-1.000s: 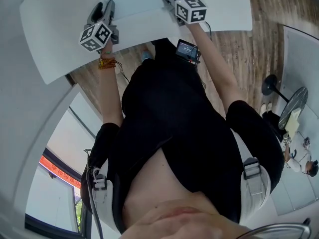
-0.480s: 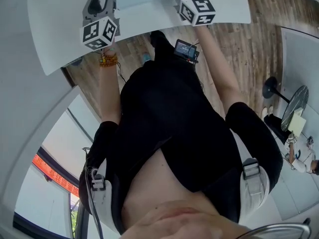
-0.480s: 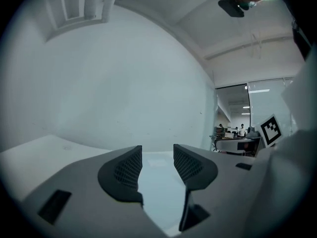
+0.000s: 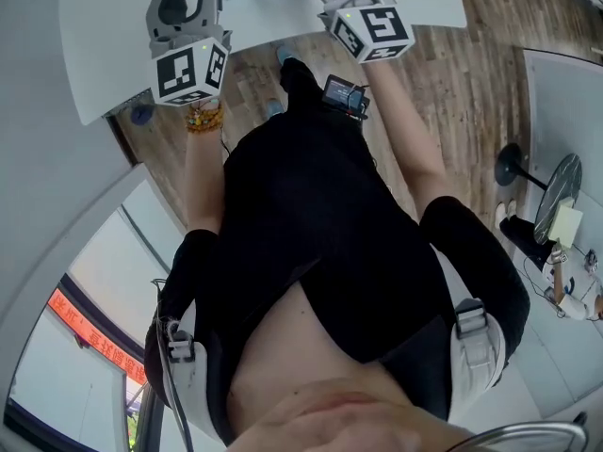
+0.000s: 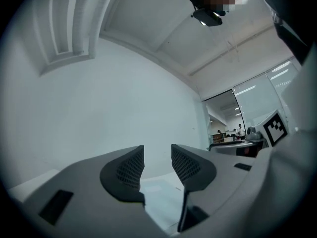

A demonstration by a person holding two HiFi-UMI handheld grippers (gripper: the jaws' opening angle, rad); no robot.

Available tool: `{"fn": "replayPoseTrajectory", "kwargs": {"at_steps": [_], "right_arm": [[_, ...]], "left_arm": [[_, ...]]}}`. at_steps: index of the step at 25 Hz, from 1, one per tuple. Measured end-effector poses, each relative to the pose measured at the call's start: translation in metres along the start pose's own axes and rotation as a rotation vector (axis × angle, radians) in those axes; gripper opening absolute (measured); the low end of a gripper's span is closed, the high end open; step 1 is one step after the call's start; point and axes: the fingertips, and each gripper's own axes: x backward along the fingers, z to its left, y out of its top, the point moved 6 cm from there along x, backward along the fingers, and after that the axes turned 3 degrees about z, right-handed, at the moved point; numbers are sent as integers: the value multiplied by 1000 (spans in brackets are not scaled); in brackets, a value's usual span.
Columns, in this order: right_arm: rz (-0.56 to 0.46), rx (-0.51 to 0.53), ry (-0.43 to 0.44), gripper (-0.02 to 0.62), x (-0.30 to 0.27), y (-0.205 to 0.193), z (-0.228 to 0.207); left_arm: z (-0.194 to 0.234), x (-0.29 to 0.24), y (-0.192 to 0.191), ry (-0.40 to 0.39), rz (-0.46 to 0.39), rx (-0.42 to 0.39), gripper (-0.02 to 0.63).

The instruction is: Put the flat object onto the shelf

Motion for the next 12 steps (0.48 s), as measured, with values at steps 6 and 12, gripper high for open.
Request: {"fn": "replayPoseTrajectory", "kwargs": {"at_steps": [6, 12], "right_arm": [[-57, 27, -27, 236, 28, 12, 27], [-92, 48, -42, 175, 49, 12, 48]], "left_arm": [[-15, 31, 10, 12, -40, -33, 153], [-29, 56, 14, 32, -62, -74, 95]]}}
